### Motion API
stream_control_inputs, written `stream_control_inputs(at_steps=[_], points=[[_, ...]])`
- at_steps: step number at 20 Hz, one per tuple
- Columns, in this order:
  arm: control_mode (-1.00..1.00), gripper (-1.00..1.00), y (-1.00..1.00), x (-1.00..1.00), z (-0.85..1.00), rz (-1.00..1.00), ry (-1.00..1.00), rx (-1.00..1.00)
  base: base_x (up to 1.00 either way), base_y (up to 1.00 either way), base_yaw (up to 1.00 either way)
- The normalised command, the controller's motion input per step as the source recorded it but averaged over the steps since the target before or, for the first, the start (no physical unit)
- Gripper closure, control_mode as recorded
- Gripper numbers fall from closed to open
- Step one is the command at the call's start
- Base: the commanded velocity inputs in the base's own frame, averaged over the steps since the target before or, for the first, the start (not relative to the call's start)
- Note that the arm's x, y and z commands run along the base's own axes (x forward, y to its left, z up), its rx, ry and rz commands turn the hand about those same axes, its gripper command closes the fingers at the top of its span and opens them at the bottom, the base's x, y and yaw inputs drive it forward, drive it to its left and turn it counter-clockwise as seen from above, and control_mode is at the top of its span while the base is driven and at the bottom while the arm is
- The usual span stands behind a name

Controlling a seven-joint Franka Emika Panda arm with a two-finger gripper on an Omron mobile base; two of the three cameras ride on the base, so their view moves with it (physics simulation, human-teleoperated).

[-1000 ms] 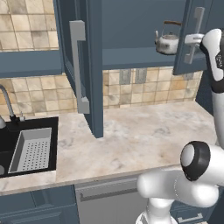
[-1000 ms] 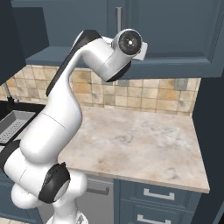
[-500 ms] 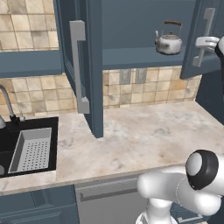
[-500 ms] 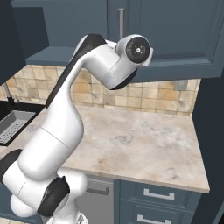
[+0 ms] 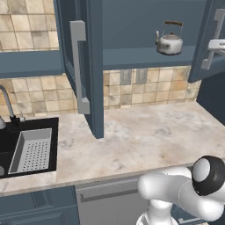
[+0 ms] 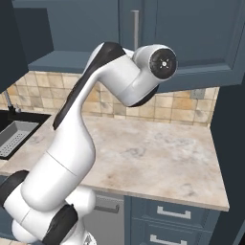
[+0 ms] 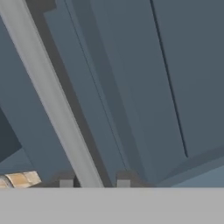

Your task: Open the cabinet, pick the kettle from the cabinet, and place it in the sink.

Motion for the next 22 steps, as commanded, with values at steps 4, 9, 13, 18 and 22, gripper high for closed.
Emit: stream_control_inputs(at_steps=[4, 9, 13, 18, 22], points=[[-1.0, 1.0, -0.63, -0.38, 0.02, 0.06, 0.0, 0.02, 0.0, 0.0, 0.0], [-1.0, 1.0, -0.63, -0.36, 0.02, 0.04, 0.0, 0.01, 0.0, 0.0, 0.0], [-1.0, 1.0, -0.62, -0.33, 0.01, 0.03, 0.0, 0.01, 0.0, 0.0, 0.0], [-1.0, 1.0, -0.55, -0.32, 0.0, 0.03, 0.0, 0.0, 0.0, 0.0, 0.0], [-1.0, -1.0, -0.31, -0.29, -0.1, 0.02, 0.0, -0.01, 0.0, 0.0, 0.0]])
